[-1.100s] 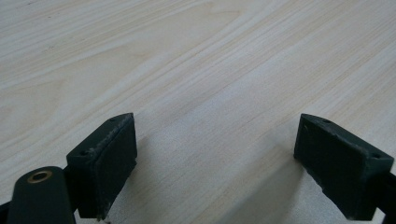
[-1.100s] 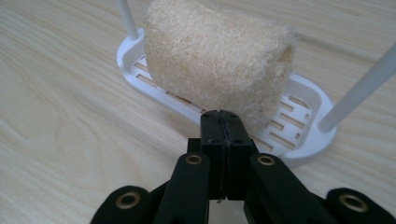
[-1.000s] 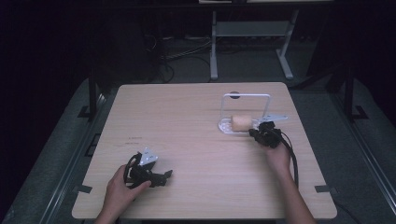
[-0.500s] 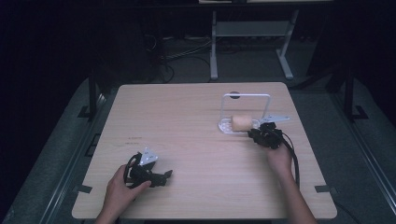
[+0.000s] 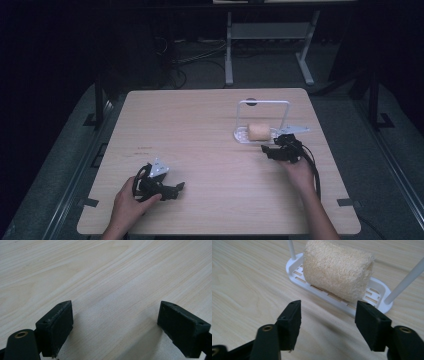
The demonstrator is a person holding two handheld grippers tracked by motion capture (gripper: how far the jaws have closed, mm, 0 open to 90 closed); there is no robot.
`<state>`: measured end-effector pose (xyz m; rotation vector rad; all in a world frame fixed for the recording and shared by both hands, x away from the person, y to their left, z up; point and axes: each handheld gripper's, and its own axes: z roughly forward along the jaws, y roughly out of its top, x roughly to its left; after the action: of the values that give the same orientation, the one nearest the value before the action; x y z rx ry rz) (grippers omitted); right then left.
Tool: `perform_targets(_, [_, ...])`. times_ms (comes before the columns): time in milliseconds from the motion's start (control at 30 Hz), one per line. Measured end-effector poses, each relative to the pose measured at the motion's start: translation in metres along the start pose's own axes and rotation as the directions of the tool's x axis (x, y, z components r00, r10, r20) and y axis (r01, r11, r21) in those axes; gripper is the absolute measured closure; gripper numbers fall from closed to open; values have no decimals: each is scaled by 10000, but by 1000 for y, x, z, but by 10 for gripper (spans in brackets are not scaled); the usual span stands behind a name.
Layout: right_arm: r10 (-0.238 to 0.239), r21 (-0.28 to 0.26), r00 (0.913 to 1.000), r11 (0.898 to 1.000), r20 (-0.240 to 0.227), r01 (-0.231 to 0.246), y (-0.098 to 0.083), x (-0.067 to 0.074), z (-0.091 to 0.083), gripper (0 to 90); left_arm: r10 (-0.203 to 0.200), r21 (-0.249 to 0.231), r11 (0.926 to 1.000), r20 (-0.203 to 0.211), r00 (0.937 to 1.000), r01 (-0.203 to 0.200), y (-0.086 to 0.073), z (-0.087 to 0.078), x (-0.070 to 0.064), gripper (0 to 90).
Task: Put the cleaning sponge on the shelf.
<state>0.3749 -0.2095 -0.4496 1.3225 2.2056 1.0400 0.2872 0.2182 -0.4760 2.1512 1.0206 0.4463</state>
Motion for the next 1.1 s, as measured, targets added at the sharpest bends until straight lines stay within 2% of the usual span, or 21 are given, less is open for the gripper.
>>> perform_targets(133, [41,84,10000,10000,-8,-40,-1,3,-2,307,-1,1,10000,0,10000,1,0,0,0,126])
perform_targets(300, [45,106,10000,9999,-20,-44,-4,6,-9,279,0,1,10000,1,10000,0,0,0,0,126])
perform_targets(1100, [-175,200,9995,9996,-261,181,-35,20,-35,256,2,7,10000,-3,10000,-2,0,0,0,126])
